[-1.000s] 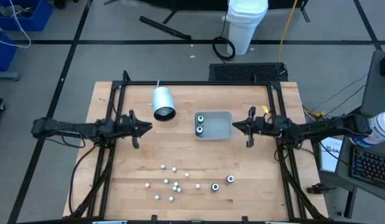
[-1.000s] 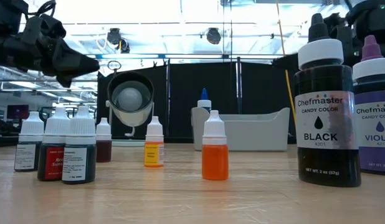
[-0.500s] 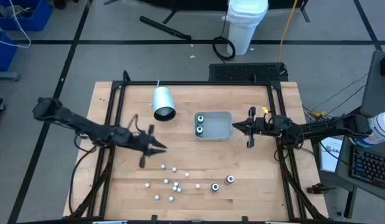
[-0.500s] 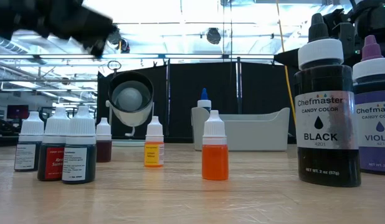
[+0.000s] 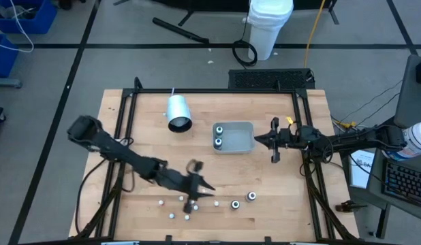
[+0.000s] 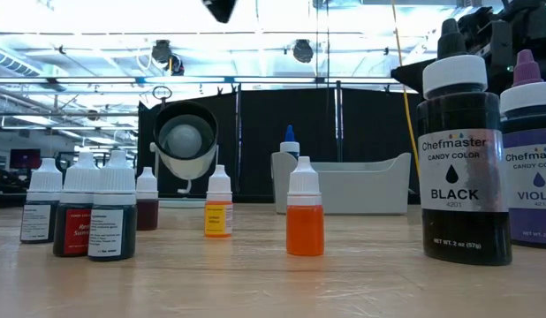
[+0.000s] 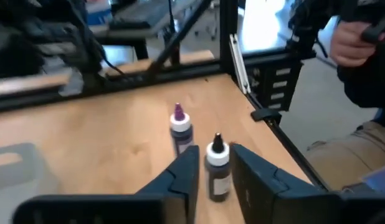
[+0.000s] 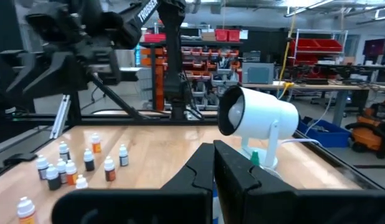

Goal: Pick & Place food coloring
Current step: Put the black food coloring bottle into the gray bin

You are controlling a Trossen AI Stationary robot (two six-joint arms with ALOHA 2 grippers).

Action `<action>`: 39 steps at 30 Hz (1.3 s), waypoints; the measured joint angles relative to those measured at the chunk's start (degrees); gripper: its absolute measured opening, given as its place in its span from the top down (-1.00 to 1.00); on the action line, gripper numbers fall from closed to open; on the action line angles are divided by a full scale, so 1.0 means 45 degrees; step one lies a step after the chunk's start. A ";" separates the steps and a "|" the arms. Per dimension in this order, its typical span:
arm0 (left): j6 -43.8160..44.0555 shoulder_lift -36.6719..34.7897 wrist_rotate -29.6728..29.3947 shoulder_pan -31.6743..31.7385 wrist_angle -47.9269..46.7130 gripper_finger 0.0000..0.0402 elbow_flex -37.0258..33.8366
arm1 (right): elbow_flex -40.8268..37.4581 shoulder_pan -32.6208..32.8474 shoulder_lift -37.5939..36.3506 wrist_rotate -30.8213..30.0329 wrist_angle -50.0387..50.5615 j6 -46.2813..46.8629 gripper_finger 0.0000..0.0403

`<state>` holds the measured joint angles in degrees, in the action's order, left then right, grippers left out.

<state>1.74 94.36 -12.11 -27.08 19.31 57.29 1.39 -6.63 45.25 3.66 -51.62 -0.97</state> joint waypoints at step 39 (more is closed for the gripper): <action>0.0383 0.5047 0.2144 0.0755 0.2012 -0.39 0.2960 | -0.0005 0.0000 0.0005 0.0214 -0.0029 -0.0170 1.00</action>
<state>3.46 117.07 -2.46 -23.69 28.37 70.61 1.37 -6.63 45.28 4.62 -51.75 -1.74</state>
